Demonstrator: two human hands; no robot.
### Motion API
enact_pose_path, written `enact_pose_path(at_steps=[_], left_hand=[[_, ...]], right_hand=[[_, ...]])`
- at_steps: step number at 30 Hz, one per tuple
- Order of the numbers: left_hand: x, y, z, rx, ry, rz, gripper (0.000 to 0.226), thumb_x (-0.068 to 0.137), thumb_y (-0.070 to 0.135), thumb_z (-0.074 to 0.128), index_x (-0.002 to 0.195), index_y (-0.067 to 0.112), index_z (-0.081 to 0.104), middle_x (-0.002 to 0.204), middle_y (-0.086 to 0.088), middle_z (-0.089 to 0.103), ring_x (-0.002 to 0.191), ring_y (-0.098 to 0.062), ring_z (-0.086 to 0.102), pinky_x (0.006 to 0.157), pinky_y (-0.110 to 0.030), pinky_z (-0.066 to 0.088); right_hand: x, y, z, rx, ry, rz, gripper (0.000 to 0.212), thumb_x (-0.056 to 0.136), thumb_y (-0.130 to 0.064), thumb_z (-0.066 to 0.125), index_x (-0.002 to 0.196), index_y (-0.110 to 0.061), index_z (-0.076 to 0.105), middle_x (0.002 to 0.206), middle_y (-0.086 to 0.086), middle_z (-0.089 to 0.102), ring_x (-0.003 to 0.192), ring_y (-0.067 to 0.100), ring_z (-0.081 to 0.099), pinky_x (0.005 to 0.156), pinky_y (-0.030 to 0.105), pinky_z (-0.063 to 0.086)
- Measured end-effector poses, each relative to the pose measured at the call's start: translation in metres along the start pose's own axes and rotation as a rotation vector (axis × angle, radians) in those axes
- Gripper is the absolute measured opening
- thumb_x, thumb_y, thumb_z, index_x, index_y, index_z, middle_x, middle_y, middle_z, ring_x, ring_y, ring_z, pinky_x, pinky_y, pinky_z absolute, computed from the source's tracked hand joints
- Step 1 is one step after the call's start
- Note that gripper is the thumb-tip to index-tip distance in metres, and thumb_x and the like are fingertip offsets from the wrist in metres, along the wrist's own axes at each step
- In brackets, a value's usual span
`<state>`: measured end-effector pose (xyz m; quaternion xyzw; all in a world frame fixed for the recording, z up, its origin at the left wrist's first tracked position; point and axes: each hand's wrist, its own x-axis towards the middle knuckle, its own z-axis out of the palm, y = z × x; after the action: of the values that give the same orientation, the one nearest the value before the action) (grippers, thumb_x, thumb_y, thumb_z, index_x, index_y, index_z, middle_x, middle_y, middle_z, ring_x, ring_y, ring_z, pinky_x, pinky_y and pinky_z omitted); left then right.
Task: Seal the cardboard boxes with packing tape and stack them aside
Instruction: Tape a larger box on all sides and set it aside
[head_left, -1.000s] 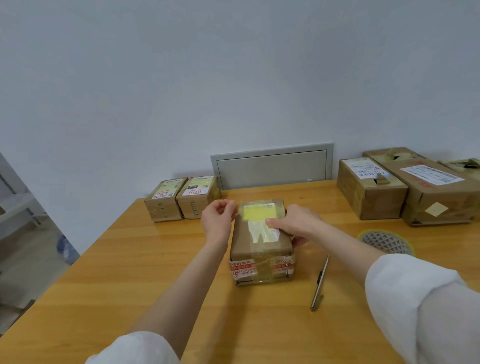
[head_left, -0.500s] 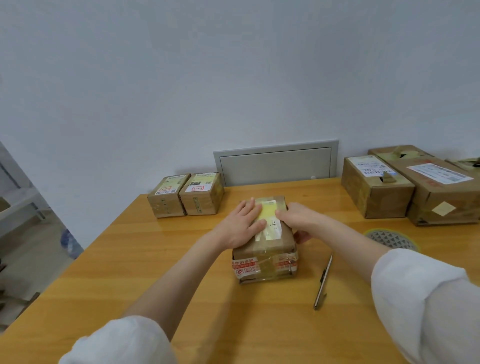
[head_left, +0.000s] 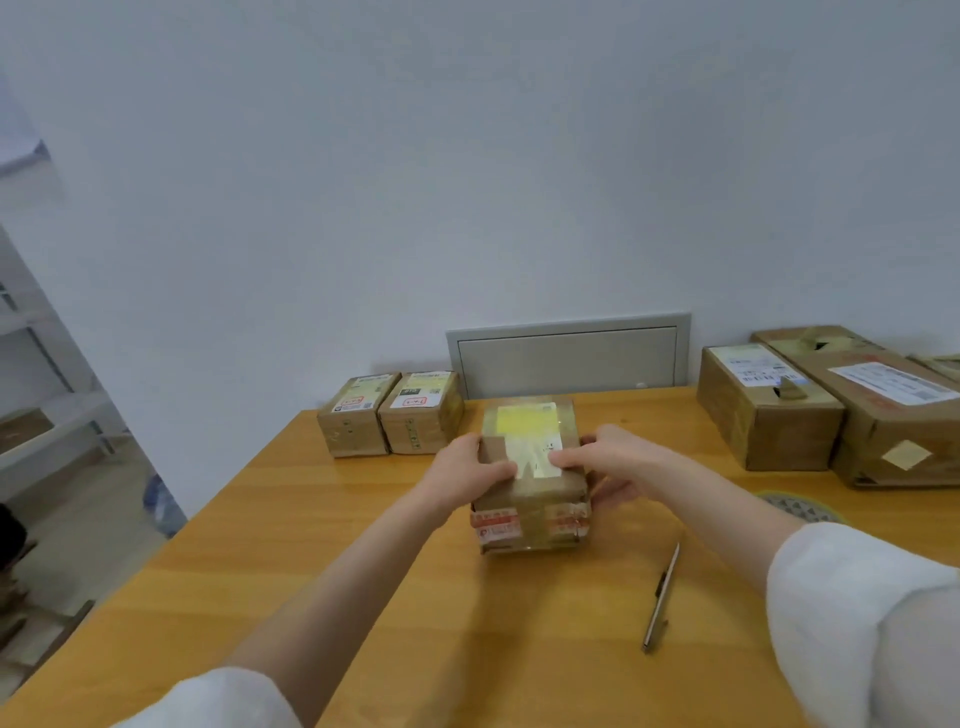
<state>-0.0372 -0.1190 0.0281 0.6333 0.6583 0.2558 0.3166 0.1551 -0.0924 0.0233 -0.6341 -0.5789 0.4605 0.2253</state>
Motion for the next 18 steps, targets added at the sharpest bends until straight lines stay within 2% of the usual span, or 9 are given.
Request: enact_pose_path(at_steps=[4, 7, 9, 12, 13, 15, 18], left_hand=[[0.034, 0.014, -0.025, -0.127, 0.160, 0.056, 0.053, 0.087, 0.023, 0.066, 0.135, 0.012, 0.048, 0.123, -0.007, 0.061, 0.100, -0.021, 0.064, 0.084, -0.037, 0.056], [0.067, 0.022, -0.051, -0.165, 0.263, 0.094, 0.048, 0.087, 0.022, 0.067, 0.132, 0.011, 0.053, 0.122, -0.005, 0.062, 0.096, -0.020, 0.065, 0.074, -0.030, 0.055], [0.087, 0.022, -0.072, -0.221, 0.315, 0.120, 0.048, 0.088, 0.021, 0.066, 0.132, 0.008, 0.052, 0.122, -0.007, 0.061, 0.095, -0.020, 0.064, 0.072, -0.028, 0.053], [0.115, 0.011, -0.105, -0.323, 0.425, 0.109, 0.042, 0.088, 0.017, 0.065, 0.128, 0.006, 0.055, 0.120, -0.009, 0.063, 0.094, -0.021, 0.063, 0.082, -0.035, 0.054], [0.123, 0.005, -0.114, -0.344, 0.458, 0.091, 0.040, 0.089, 0.016, 0.064, 0.126, 0.006, 0.056, 0.119, -0.009, 0.063, 0.094, -0.021, 0.063, 0.086, -0.037, 0.053], [0.137, -0.009, -0.128, -0.391, 0.500, 0.046, 0.042, 0.090, 0.018, 0.062, 0.129, 0.003, 0.055, 0.121, -0.010, 0.063, 0.095, -0.020, 0.062, 0.089, -0.038, 0.052], [0.149, -0.030, -0.139, -0.448, 0.553, 0.022, 0.044, 0.094, 0.020, 0.059, 0.134, 0.003, 0.050, 0.118, -0.007, 0.061, 0.090, -0.016, 0.059, 0.077, -0.030, 0.050]], right_hand=[[0.032, -0.029, 0.007, 0.235, 0.151, -0.121, 0.039, 0.083, -0.037, 0.072, 0.104, -0.015, 0.047, 0.087, -0.002, 0.060, 0.078, 0.015, 0.064, 0.060, 0.030, 0.056], [0.063, -0.055, 0.013, 0.362, 0.241, -0.204, 0.034, 0.083, -0.035, 0.070, 0.107, -0.021, 0.051, 0.085, -0.007, 0.059, 0.086, 0.018, 0.064, 0.083, 0.041, 0.056], [0.082, -0.076, 0.021, 0.430, 0.256, -0.252, 0.031, 0.084, -0.033, 0.067, 0.111, -0.021, 0.058, 0.089, -0.008, 0.062, 0.089, 0.018, 0.064, 0.086, 0.043, 0.055], [0.106, -0.110, 0.042, 0.524, 0.212, -0.311, 0.015, 0.083, -0.028, 0.065, 0.098, -0.024, 0.064, 0.096, -0.006, 0.067, 0.092, 0.019, 0.065, 0.086, 0.043, 0.055], [0.113, -0.120, 0.049, 0.530, 0.214, -0.328, 0.015, 0.082, -0.027, 0.065, 0.098, -0.024, 0.065, 0.098, -0.007, 0.067, 0.093, 0.019, 0.065, 0.087, 0.043, 0.055], [0.126, -0.137, 0.065, 0.504, 0.230, -0.352, 0.026, 0.082, -0.026, 0.066, 0.108, -0.025, 0.064, 0.102, -0.007, 0.065, 0.095, 0.017, 0.064, 0.089, 0.040, 0.053], [0.141, -0.150, 0.086, 0.446, 0.259, -0.375, 0.034, 0.086, -0.023, 0.061, 0.120, -0.029, 0.061, 0.105, -0.010, 0.064, 0.094, 0.014, 0.062, 0.086, 0.034, 0.053]])
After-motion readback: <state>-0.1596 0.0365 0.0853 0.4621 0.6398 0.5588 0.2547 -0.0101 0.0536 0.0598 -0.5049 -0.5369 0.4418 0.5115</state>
